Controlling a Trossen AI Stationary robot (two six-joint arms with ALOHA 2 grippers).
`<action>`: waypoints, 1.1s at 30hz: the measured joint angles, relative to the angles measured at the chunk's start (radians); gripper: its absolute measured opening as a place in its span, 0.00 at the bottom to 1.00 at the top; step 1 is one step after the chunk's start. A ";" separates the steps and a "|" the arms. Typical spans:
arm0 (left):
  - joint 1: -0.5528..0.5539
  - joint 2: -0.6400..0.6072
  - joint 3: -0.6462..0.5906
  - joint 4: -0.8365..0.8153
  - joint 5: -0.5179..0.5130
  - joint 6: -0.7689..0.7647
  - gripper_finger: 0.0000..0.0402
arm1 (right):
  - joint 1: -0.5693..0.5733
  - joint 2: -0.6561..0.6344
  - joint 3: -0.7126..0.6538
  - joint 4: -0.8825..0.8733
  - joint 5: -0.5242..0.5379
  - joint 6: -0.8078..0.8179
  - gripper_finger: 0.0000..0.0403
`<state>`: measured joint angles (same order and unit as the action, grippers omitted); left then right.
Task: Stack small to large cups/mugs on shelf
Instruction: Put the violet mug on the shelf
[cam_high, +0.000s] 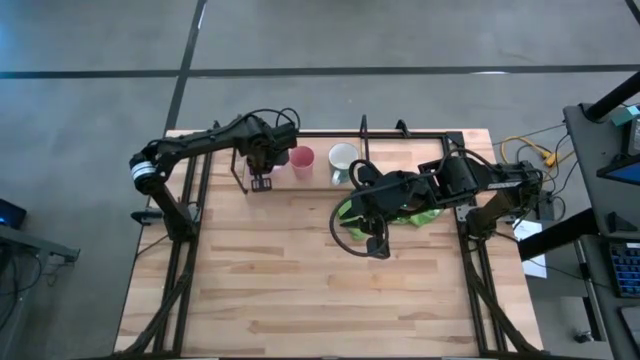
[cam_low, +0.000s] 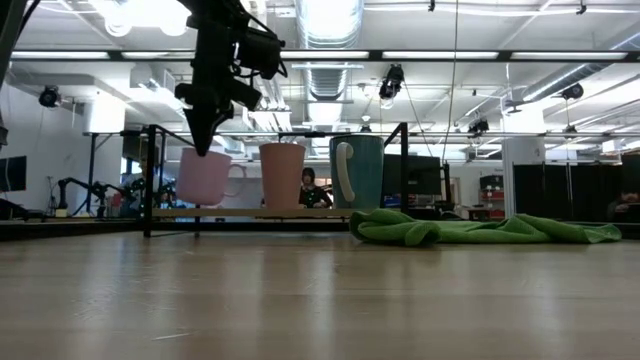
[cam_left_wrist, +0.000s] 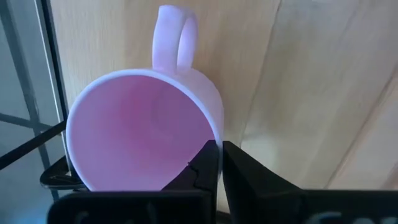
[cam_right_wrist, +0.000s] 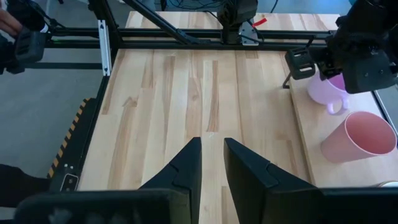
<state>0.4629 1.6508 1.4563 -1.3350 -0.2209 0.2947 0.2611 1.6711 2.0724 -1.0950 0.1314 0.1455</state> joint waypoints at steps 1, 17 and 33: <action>0.000 0.000 0.000 0.001 0.004 0.000 0.00 | 0.000 0.000 0.000 0.000 0.000 0.000 0.16; 0.001 0.000 0.000 0.018 0.034 -0.003 0.11 | 0.000 0.000 0.000 0.000 0.000 0.000 0.16; 0.000 0.000 0.036 0.074 0.053 -0.303 0.14 | 0.000 0.000 0.000 0.000 0.000 -0.020 0.16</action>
<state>0.4625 1.6505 1.4928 -1.2610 -0.1678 -0.0085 0.2611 1.6711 2.0724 -1.0946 0.1314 0.1258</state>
